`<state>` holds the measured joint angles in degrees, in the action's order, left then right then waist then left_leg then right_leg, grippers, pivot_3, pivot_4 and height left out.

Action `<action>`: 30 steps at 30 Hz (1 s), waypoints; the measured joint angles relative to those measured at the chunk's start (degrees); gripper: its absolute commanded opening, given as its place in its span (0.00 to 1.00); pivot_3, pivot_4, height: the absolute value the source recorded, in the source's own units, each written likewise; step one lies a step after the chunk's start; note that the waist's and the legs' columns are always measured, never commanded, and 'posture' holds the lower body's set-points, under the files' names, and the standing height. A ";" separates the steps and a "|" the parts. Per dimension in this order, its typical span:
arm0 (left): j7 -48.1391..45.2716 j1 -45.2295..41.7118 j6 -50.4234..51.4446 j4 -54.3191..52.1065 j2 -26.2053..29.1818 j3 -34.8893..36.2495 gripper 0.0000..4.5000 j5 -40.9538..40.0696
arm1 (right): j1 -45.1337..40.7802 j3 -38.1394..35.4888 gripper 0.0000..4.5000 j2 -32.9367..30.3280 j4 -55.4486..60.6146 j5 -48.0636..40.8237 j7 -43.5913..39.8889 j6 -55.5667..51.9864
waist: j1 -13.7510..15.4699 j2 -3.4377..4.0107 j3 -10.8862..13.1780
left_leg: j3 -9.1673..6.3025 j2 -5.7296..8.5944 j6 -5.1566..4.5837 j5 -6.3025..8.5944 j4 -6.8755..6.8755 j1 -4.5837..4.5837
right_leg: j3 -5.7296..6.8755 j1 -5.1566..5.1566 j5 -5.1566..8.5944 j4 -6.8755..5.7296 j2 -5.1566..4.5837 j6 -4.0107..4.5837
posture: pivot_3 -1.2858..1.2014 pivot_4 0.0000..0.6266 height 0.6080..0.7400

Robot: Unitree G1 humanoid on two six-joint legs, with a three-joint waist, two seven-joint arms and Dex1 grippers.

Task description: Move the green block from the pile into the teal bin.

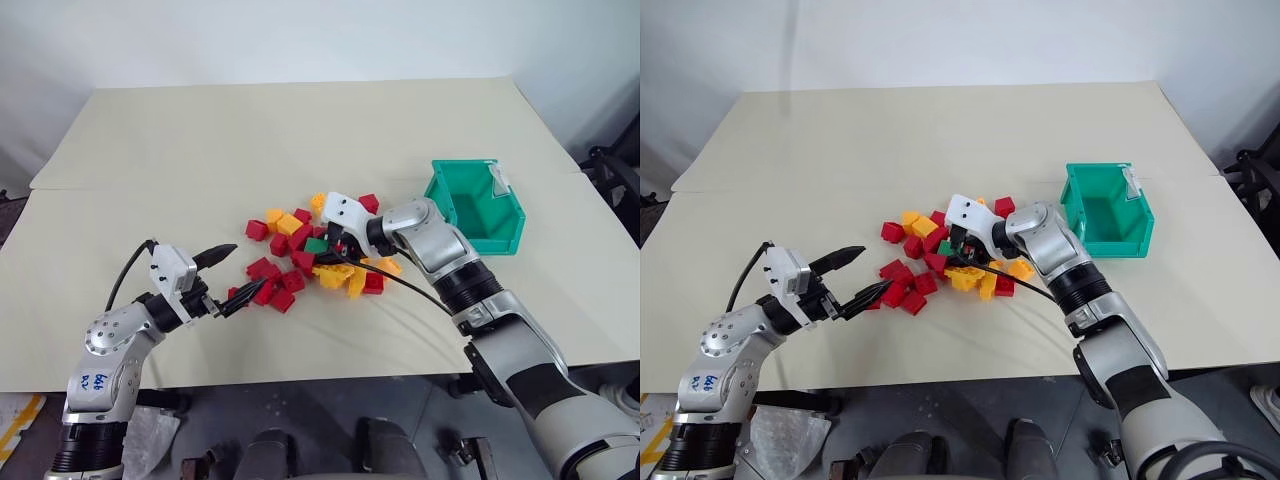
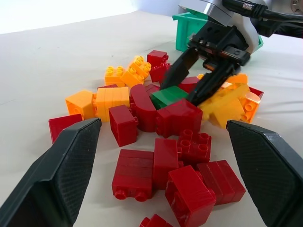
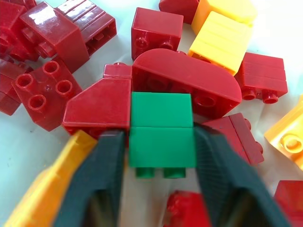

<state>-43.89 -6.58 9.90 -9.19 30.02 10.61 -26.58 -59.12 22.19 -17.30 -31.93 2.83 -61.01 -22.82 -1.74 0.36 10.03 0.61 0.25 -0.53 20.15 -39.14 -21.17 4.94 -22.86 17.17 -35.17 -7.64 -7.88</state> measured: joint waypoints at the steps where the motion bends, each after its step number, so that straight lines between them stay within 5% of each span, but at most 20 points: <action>1: 0.00 0.00 0.00 0.00 -0.01 0.00 1.00 0.00 | 0.00 -0.01 0.35 0.00 0.00 0.02 0.00 0.00 | 0.01 0.00 0.00 | 0.00 0.00 0.00 0.00 0.00 0.00 | 0.00 0.00 0.00 0.00 0.00 0.00 | 0.52 0.24 1.00; 8: -0.25 -0.61 0.00 0.19 -0.84 -0.41 1.00 -0.15 | 2.07 -7.06 0.35 -0.52 5.50 -6.37 -0.92 -2.24 | 0.23 0.00 0.01 | -0.09 0.01 0.00 0.00 0.00 -0.08 | 0.06 0.00 0.00 0.03 -0.02 0.00 | 0.52 0.24 1.00; 19: -3.86 -7.48 0.10 3.31 -2.41 -3.30 1.00 -0.24 | 20.84 -27.22 0.35 -14.04 33.63 -18.24 5.77 -12.43 | 1.65 0.00 0.01 | 0.03 0.05 0.00 0.01 0.01 -0.07 | 0.21 0.08 -0.01 0.15 0.03 -0.02 | 0.52 0.24 1.00; 23: -5.17 -8.39 0.14 5.43 -2.42 -4.18 1.00 -0.21 | 24.84 -27.48 0.35 -15.29 38.04 -19.29 7.85 -15.00 | 1.43 0.00 0.01 | 0.30 0.01 0.00 -0.02 -0.01 0.05 | 0.05 0.08 -0.01 0.15 0.05 -0.02 | 0.52 0.24 1.00; 30: -5.92 -9.01 0.18 5.74 -1.96 -3.91 1.00 -0.19 | 27.81 -16.71 0.35 -16.39 42.47 -15.62 13.34 -21.52 | 1.81 -0.04 -0.01 | 0.13 0.02 -0.02 -0.02 -0.05 0.02 | 0.11 0.16 -0.02 0.20 -0.03 -0.03 | 0.52 0.24 1.00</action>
<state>-49.81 -15.59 10.08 -3.45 28.06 6.70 -26.77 -31.32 5.49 -33.69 10.54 -12.80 -47.67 -44.34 0.06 0.32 10.02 0.74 0.28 -0.55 20.13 -39.18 -21.15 5.06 -22.70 17.15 -34.97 -7.66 -7.92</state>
